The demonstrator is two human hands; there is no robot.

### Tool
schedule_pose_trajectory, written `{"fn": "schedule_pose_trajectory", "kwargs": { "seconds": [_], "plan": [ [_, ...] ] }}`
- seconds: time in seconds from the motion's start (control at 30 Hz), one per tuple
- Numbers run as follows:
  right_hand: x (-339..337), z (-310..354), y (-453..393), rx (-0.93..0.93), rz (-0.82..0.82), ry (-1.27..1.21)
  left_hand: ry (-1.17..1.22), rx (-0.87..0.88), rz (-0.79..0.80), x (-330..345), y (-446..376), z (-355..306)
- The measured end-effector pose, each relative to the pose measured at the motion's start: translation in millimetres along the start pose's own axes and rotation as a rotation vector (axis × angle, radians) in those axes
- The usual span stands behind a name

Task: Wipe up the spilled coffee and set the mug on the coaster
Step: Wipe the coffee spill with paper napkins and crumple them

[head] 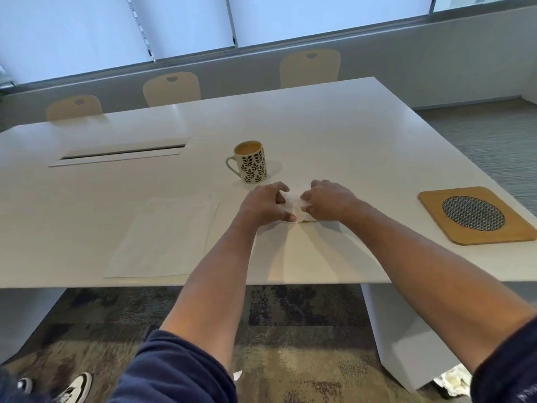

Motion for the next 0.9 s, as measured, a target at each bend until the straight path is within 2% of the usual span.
{"fn": "schedule_pose_trajectory", "kwargs": {
  "seconds": [0.37,0.57,0.9],
  "plan": [
    [-6,8,7,-0.136,-0.106,-0.116,0.096,-0.022,0.034,9,0,-4],
    [-13,-6,14,-0.084,-0.229,-0.280,0.104,-0.006,0.039,9,2,-9],
    [-24,-27,14,-0.085,-0.170,-0.275,0.066,0.039,0.075,4,0,-14]
  ]
}}
Point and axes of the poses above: each hand's wrist, its own y-axis away from the middle knuckle, its own x-axis out of the palm, z = x × y, the point moved 7 cm from there along -y, towards the middle knuckle, and after that the axes turned 13 degrees about -z, right-handed, at the moved point
